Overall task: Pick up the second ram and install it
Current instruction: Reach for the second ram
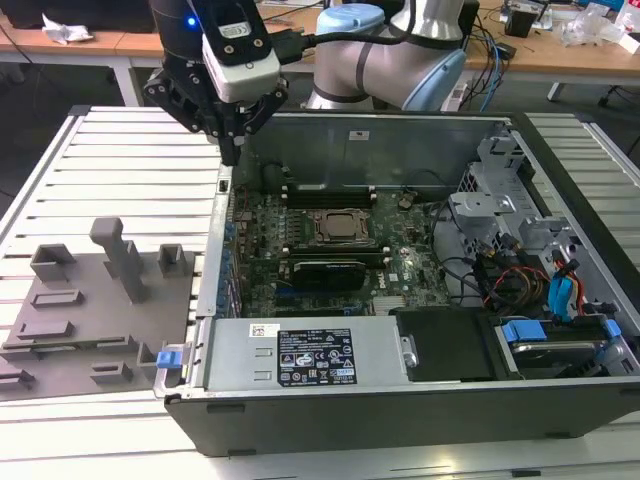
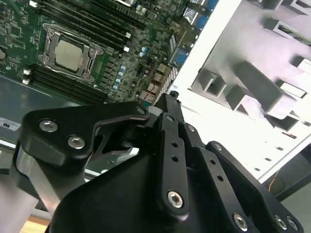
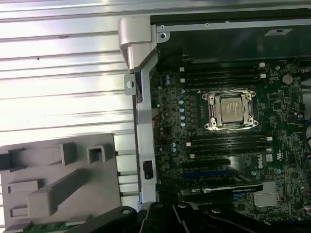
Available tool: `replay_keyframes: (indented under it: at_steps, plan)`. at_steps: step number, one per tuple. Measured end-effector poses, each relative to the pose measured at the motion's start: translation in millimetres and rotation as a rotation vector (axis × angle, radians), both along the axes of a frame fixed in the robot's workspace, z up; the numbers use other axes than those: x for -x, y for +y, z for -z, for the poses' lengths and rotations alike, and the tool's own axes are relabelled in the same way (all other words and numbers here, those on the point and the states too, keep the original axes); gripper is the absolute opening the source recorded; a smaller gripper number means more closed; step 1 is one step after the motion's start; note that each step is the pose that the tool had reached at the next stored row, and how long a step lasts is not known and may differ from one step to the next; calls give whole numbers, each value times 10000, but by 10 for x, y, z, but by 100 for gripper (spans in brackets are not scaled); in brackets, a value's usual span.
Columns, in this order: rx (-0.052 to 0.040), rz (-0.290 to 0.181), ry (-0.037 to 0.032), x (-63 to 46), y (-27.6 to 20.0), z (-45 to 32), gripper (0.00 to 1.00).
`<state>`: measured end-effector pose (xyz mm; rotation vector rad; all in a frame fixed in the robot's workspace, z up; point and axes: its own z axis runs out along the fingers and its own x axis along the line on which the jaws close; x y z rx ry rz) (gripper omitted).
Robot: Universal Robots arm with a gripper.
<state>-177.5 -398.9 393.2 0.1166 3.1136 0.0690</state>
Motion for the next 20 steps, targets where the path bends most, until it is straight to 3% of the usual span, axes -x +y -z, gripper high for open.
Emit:
replay_keyframes:
  at_steps: [9,13,20]
  plan:
    - [1,0,1,181,0,1,11]
    - [1,1,0,360,0,2,11]
    - [0,0,0,547,0,4,11]
